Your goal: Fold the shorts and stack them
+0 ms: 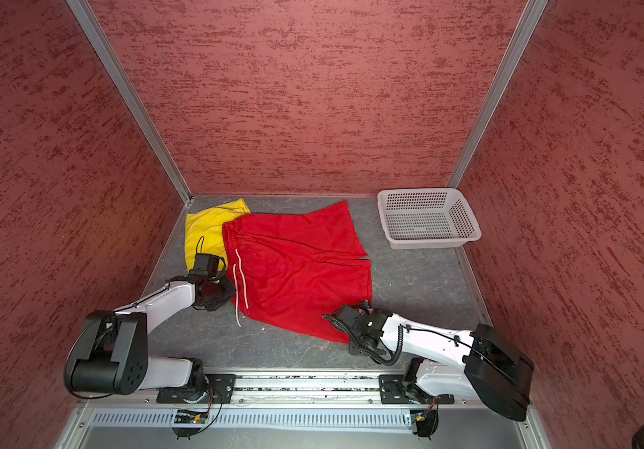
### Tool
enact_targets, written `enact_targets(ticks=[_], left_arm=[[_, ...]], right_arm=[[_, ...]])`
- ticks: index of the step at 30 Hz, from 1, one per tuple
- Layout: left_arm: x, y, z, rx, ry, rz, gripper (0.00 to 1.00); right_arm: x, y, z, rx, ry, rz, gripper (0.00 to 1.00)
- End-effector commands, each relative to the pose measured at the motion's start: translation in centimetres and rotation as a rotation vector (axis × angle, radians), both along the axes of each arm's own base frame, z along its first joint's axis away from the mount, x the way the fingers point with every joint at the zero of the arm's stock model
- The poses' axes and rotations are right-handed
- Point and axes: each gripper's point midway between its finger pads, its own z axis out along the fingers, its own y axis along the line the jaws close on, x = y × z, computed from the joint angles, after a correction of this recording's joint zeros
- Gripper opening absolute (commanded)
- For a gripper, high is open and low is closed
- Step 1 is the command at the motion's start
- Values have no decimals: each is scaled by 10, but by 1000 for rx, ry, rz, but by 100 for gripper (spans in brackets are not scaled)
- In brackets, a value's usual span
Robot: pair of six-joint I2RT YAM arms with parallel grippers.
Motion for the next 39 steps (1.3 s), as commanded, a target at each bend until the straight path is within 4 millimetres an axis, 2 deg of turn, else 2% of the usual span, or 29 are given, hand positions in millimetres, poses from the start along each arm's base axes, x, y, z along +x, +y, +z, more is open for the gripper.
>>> enact_targets(ticks=[1, 5, 9, 12, 15, 20, 25, 29, 33, 36, 39], left_arm=[[-5, -1, -1, 3, 28, -9, 0], [-6, -2, 18, 10, -2, -24, 0], [-4, -1, 51, 42, -66, -42, 0], [-2, -2, 80, 69, -119, -61, 0], [-3, -9, 108, 93, -164, -92, 0], [-15, -26, 137, 121, -192, -137, 0], [-21, -38, 164, 114, -219, -157, 0], [-13, -45, 189, 97, -276, -169, 0], [8, -46, 213, 130, -333, -190, 0], [29, -48, 225, 141, -366, -207, 0], [55, -48, 231, 150, -401, -220, 0]], right_arm=[[9, -6, 2, 3, -68, -66, 0], [24, -25, 46, -10, -193, -122, 0], [34, -47, 87, 10, -302, -196, 0], [39, -62, 109, 23, -368, -245, 0], [41, -69, 126, 46, -409, -274, 0], [46, -76, 153, 67, -479, -304, 0], [64, -89, 208, 55, -640, -351, 0], [91, -94, 257, 13, -779, -384, 0], [133, -79, 288, 2, -847, -348, 0], [172, -73, 293, -1, -856, -328, 0], [213, -77, 287, -16, -840, -323, 0]])
